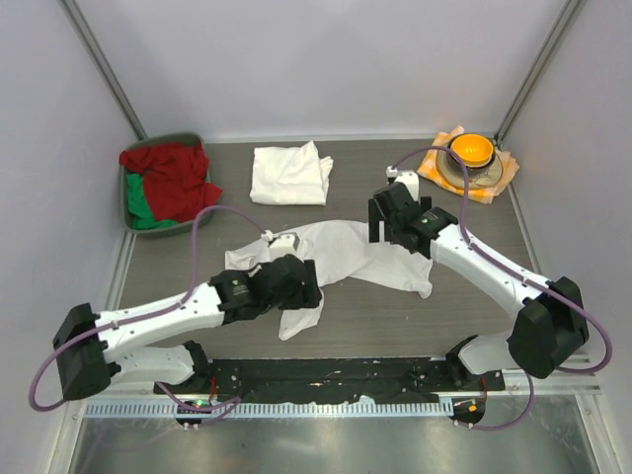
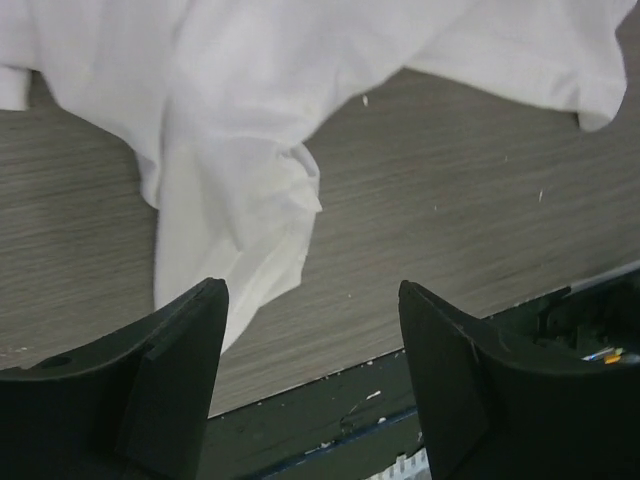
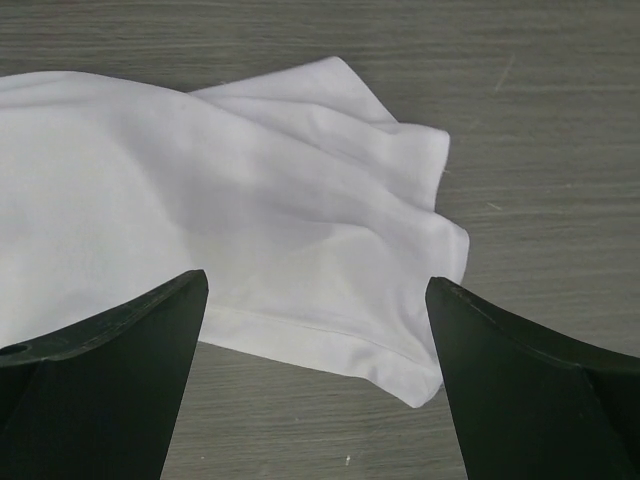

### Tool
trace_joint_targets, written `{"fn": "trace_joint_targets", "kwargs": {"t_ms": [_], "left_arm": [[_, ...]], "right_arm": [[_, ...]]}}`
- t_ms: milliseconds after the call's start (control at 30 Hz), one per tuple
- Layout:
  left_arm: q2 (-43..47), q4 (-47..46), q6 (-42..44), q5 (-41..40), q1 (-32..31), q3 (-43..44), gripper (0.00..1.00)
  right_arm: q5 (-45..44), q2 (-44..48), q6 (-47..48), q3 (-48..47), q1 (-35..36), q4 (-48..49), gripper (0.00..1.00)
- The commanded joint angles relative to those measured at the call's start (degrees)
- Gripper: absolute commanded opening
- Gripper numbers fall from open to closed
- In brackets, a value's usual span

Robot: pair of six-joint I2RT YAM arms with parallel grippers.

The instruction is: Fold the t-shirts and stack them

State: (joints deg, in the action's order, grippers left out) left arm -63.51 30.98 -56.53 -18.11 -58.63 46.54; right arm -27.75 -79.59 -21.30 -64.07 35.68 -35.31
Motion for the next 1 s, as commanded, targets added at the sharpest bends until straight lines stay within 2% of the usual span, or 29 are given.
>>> {"fn": "trace_joint_targets", "kwargs": {"t_ms": [0,133,267,367,500,633,800,967], "left_arm": [[-5.7,-2.5,-3.5,-0.9,-6.0,3.8,0.71],[-8.1,4.7,-8.6,-5.6,-12.3,4.7,0.65],[-5.4,10.5,-19.2,-10.7,-19.0,0.7,0.58],[-2.9,14.2,-23.7,-15.8,-22.6,-2.1,0.56],[1.8,19.4,-30.1,-19.6,-23.6,-5.6,0.53],[3.7,20.6,-31.7,-22.1,-23.6,-9.4,0.53],[2.1,19.3,-31.0,-24.0,-23.6,-9.5,0.53],[-0.3,14.6,-26.4,-25.9,-23.5,-10.2,0.52]], "right_arm": [[1.4,3.0,-5.0,3.9,-2.5,1.7,0.96],[2.3,3.2,-6.2,6.9,-2.5,1.6,0.95],[2.3,3.8,-6.4,8.9,-2.5,2.4,0.95],[4.3,4.1,-6.6,9.8,-2.5,3.1,0.95],[5.7,4.3,-6.7,10.8,-2.5,4.3,0.95],[6.1,4.2,-6.6,11.5,-2.5,4.9,0.94],[6.5,3.7,-6.7,11.3,-2.5,5.4,0.94],[6.7,3.8,-6.4,11.3,-2.5,5.5,0.94]]}}
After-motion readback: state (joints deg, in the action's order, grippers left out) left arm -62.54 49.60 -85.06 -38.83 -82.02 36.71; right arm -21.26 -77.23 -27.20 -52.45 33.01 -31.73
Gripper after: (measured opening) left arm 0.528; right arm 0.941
